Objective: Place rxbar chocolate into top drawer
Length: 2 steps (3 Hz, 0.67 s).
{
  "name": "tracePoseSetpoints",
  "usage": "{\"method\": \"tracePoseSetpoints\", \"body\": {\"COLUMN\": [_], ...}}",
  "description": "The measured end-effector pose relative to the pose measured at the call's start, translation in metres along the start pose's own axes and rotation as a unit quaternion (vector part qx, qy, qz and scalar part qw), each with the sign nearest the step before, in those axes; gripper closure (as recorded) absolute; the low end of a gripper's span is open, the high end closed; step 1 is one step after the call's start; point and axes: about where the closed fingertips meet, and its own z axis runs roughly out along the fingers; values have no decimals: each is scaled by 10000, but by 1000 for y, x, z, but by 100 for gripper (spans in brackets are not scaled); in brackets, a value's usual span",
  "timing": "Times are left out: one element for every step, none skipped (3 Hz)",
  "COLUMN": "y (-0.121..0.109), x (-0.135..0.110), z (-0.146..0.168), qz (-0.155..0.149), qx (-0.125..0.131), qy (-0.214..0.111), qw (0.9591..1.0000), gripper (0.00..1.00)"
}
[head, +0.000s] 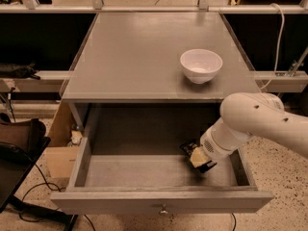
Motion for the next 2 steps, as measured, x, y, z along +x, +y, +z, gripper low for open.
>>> {"method": "tracePoseSetpoints", "body": {"y": [0, 0], "x": [0, 0], "z": [0, 0], "qz": [0, 0], "qx": [0, 0], "qy": [0, 0], "qw": [10000, 10000], "gripper": [61, 37]}}
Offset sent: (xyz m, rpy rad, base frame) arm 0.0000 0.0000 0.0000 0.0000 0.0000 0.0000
